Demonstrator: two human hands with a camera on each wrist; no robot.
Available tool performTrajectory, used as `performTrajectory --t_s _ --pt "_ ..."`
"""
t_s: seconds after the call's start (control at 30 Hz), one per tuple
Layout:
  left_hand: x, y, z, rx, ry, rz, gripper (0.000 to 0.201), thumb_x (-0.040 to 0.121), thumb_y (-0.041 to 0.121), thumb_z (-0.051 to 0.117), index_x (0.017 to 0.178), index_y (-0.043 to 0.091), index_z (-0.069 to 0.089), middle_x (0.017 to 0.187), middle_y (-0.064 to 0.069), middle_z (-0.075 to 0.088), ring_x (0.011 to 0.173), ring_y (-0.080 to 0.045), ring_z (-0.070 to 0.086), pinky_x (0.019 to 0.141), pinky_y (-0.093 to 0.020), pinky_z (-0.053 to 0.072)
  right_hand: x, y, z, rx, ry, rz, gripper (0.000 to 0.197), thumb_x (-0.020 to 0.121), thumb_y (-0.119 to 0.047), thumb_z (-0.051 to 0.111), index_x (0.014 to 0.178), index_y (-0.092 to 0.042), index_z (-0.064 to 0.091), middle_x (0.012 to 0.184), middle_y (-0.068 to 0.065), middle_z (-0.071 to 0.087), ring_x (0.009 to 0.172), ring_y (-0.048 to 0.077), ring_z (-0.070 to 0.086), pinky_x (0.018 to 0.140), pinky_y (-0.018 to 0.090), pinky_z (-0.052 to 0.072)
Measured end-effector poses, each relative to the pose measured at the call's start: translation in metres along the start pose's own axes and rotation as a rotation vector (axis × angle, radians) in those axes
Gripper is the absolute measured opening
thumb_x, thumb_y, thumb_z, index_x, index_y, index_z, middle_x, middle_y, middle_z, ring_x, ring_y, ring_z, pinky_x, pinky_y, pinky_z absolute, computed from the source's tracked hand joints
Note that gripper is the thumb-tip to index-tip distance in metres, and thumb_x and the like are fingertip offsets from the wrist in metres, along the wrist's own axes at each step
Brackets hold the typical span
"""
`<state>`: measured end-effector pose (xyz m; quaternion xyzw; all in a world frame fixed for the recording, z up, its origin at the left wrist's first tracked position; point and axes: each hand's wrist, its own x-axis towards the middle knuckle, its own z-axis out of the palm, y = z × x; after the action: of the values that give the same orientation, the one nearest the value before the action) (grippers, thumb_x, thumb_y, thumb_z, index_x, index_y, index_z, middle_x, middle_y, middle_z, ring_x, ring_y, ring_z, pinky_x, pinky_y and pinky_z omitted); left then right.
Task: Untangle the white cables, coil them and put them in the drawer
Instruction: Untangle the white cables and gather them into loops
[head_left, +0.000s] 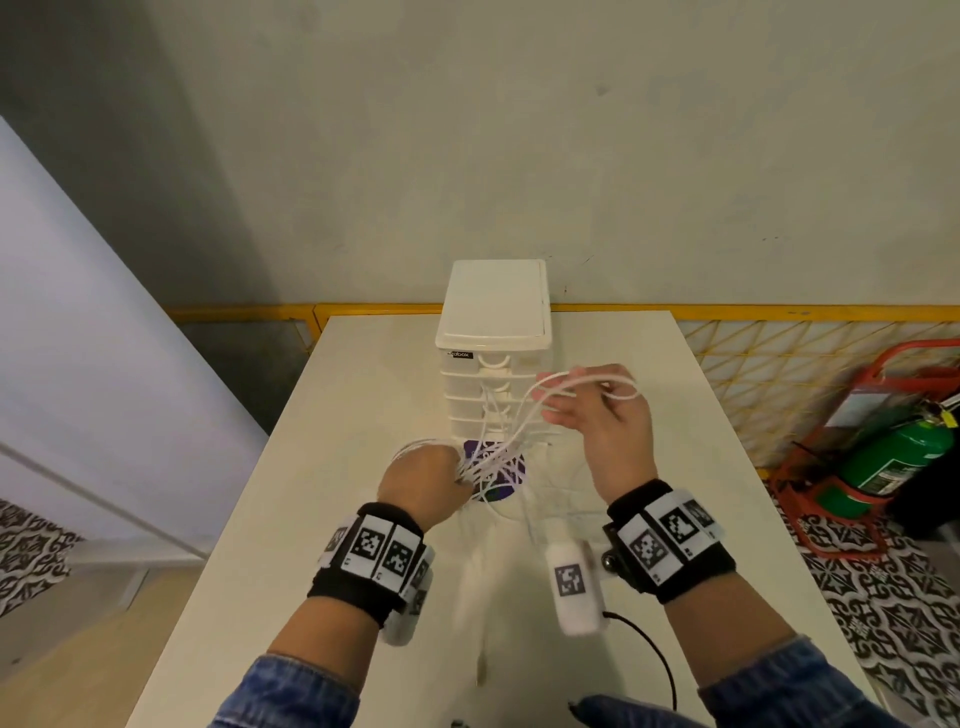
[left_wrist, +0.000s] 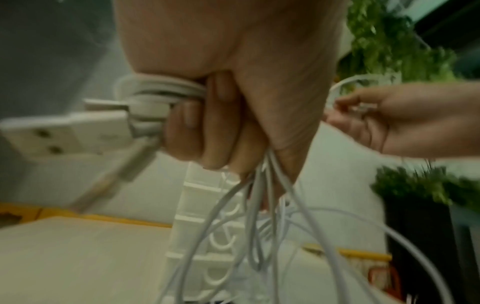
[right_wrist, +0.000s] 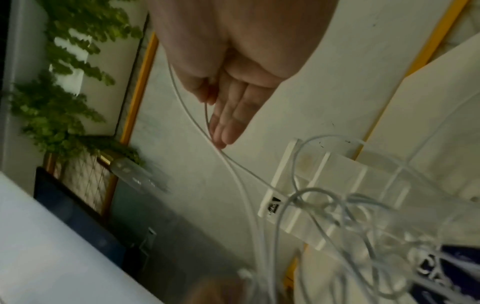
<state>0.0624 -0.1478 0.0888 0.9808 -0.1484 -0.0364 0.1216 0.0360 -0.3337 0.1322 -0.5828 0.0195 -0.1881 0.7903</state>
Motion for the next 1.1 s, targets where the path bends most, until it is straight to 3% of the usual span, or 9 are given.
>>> performTrajectory --t_s 0.13,0.27,0.33,0.43,0.53,0.67,0.77,0.93,1.1 --pt "-0.002 -0.027 0.010 0.107 -0.175 -0.135 0.018 0.087 0.030 0.055 0.085 0.014 0.061 0.090 -0.005 0.063 0.094 -0.025 0.061 0.078 -0.029 0.043 0.014 -0.014 -0.004 0.048 0.140 -0.051 0.011 0.097 -0.014 0.047 0.086 -0.014 0.048 0.081 0.012 0.070 0.072 0.026 0.069 0.059 0.026 0.054" --pt "-0.003 -0.032 0.006 -0.448 -0.190 -0.238 0.058 0.067 0.061 0.073 0.074 0.004 0.062 0.068 -0.008 0.061 0.066 -0.017 0.057 0.064 -0.027 0.040 0.019 0.008 -0.008 -0.244 0.114 -0.037 0.011 0.091 -0.013 0.057 0.082 -0.017 0.053 0.083 0.009 0.068 0.081 0.028 0.067 0.069 0.035 0.056" --pt "-0.005 -0.027 -0.008 -0.750 -0.118 -0.259 0.063 0.072 0.064 0.068 0.079 0.001 0.066 0.051 -0.007 0.051 0.047 -0.013 0.045 0.050 -0.022 0.035 0.024 0.024 -0.015 -0.586 -0.024 -0.011 0.003 0.087 -0.019 0.063 0.087 -0.019 0.060 0.089 0.004 0.069 0.087 0.023 0.066 0.081 0.040 0.054" --pt "-0.007 -0.015 -0.030 -1.068 -0.119 -0.256 0.056 0.084 0.055 0.056 0.092 0.001 0.070 0.040 0.006 0.030 0.037 -0.011 0.024 0.040 -0.020 0.022 0.027 0.038 -0.018 -0.911 -0.371 0.181 0.042 0.089 -0.020 0.062 0.128 -0.010 0.051 0.124 0.005 0.061 0.112 0.018 0.058 0.099 0.033 0.043" --pt "-0.010 -0.005 -0.045 -1.276 -0.133 -0.217 0.043 0.091 0.045 0.053 0.091 0.006 0.073 0.046 0.005 0.023 0.039 -0.011 0.018 0.040 -0.019 0.017 0.022 0.032 -0.015 -1.126 -0.454 0.186 0.038 0.095 -0.027 0.050 0.129 -0.009 0.049 0.124 0.007 0.060 0.116 0.022 0.055 0.092 0.028 0.041" --pt "-0.010 0.007 -0.050 -1.431 -0.149 -0.197 0.047 0.093 0.043 0.049 0.097 0.001 0.070 0.046 0.005 0.020 0.040 -0.010 0.016 0.043 -0.023 0.012 0.006 0.017 0.001 -0.772 -0.558 0.180 0.049 0.092 -0.042 0.050 0.135 -0.020 0.047 0.124 -0.007 0.058 0.116 0.009 0.053 0.098 0.024 0.039" --pt "-0.011 0.018 -0.051 -1.424 -0.195 -0.152 0.044 0.087 0.047 0.052 0.070 0.010 0.068 0.042 0.005 0.023 0.036 -0.010 0.017 0.039 -0.020 0.015 -0.006 0.026 0.008 -0.543 -0.749 0.266 0.049 0.085 -0.033 0.065 0.131 -0.028 0.050 0.110 0.011 0.065 0.095 0.014 0.063 0.089 0.030 0.048" --pt "-0.010 0.006 -0.057 -0.919 -0.067 -0.221 0.046 0.084 0.053 0.060 0.079 0.010 0.072 0.043 0.001 0.033 0.041 -0.015 0.029 0.041 -0.021 0.027 0.000 0.024 -0.009 -0.810 -0.597 0.162 0.025 0.088 -0.025 0.062 0.087 -0.002 0.071 0.073 0.007 0.068 0.055 0.003 0.056 0.061 0.020 0.046" --pt "-0.012 -0.020 -0.066 -0.761 -0.129 -0.216 0.035 0.073 0.047 0.076 0.068 0.012 0.073 0.041 0.004 0.038 0.038 -0.007 0.032 0.044 -0.020 0.028 0.020 0.014 -0.041 -0.452 -0.005 0.260 0.021 0.093 -0.019 0.052 0.088 -0.005 0.068 0.066 0.006 0.067 0.066 0.019 0.063 0.069 0.029 0.048"
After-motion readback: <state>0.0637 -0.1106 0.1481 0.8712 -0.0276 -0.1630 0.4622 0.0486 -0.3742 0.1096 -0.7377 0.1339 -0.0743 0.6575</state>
